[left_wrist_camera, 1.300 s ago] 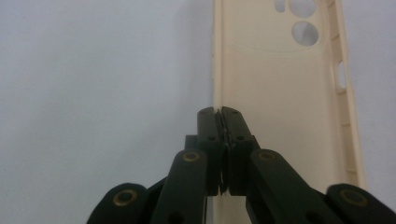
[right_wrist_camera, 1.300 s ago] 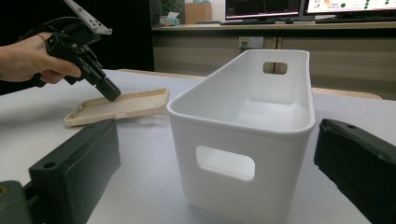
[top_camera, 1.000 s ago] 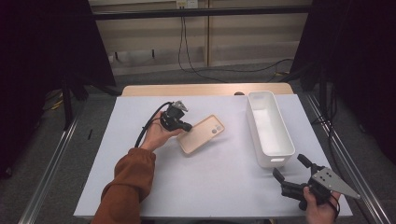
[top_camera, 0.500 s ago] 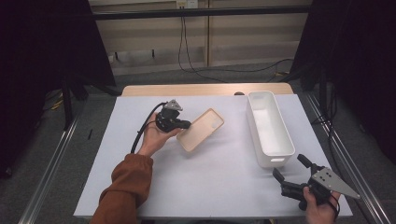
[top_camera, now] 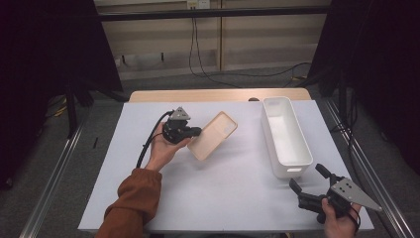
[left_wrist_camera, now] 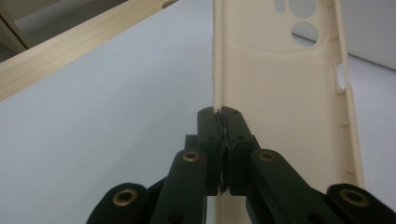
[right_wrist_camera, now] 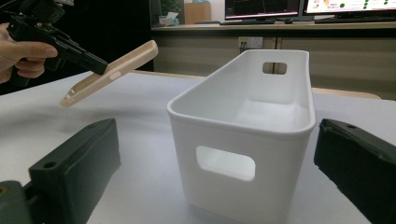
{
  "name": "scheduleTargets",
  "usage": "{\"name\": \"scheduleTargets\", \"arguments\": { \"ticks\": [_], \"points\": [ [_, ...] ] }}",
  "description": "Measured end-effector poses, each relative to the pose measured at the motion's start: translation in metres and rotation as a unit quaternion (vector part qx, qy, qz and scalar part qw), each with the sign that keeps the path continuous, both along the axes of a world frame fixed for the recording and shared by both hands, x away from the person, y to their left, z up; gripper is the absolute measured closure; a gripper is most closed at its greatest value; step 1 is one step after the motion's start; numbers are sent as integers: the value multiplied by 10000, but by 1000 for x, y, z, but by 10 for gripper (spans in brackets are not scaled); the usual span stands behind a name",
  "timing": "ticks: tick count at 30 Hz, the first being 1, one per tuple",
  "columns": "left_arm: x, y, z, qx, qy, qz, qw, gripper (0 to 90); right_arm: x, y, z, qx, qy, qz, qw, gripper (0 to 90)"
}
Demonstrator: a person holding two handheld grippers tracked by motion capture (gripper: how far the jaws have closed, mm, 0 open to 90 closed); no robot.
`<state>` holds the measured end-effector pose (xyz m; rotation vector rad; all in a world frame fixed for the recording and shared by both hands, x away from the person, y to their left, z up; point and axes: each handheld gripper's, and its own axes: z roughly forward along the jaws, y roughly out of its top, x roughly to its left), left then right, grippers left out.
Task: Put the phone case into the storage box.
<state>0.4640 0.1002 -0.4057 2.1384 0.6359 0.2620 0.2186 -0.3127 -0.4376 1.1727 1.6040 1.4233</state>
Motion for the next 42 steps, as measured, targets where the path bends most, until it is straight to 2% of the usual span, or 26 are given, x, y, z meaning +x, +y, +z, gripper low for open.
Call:
{"name": "scheduleTargets", "arguments": {
  "ticks": [8, 15, 19, 24, 25, 32, 35, 36, 42],
  "points": [
    [-11, 7, 7, -193, -239, 212, 9993, 878, 0, 0, 0, 0, -6, -2, 10000, 0],
    [-17, 14, 12, -341, -346, 315, 9983, 877, 0, 0, 0, 7, -8, -19, 10000, 0],
    [-23, 20, 16, -535, -443, 429, 9967, 878, 0, 0, 0, 2, -11, -16, 10000, 0],
    [-28, 25, 18, -628, -550, 482, 9953, 877, 0, 0, 0, 0, -15, -19, 10000, 0],
    [-31, 29, 19, -726, -573, 517, 9944, 877, 0, 0, 0, 1, -17, -19, 10000, 0],
    [-41, 35, 20, -876, -710, 565, 9920, 877, 0, 0, 0, 2, -17, -20, 10000, 0],
    [-44, 37, 20, -997, -687, 549, 9911, 877, 0, 0, 0, 10, -10, -32, 10000, 0],
    [-48, 39, 21, -1057, -750, 569, 9899, 877, 0, 0, 0, 9, -12, -30, 10000, 0],
    [-57, 46, 22, -1143, -786, 644, 9882, 877, 0, 0, 0, 31, -6, -41, 10000, 0]
  ]
}}
